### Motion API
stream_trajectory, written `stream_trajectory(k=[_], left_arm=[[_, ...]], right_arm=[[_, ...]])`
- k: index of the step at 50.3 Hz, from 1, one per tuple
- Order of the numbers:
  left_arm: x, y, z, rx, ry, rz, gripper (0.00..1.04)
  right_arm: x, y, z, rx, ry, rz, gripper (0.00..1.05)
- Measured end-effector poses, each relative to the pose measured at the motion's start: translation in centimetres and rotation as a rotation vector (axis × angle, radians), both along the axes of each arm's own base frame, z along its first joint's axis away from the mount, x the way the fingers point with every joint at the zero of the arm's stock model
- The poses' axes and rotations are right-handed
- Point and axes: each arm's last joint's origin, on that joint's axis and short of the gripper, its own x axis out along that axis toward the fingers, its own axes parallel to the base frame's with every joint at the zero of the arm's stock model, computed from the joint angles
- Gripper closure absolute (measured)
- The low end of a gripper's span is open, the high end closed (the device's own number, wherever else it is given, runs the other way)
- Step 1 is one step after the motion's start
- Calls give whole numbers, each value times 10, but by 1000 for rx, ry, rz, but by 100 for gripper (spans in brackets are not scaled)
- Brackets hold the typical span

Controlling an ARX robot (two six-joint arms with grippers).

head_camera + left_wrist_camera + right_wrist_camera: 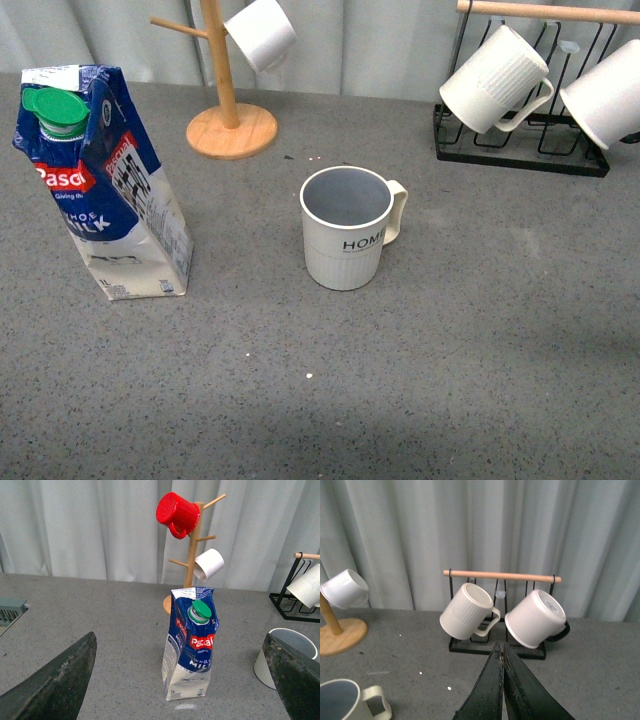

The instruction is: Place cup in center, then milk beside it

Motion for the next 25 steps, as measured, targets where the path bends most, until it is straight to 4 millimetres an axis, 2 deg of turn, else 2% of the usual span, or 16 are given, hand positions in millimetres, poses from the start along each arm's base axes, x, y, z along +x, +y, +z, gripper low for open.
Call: stream_trajectory(k=[4, 11, 25], left_arm=[[0, 0, 0, 0, 0, 0, 7], [0, 0, 0, 0, 0, 0, 7], [0, 0, 0, 0, 0, 0, 7]], right_arm=[[-13, -6, -8, -4, 29, -5, 104], [-31, -14, -6, -2, 21, -2, 104], [-49, -27, -6, 0, 20, -9, 104]])
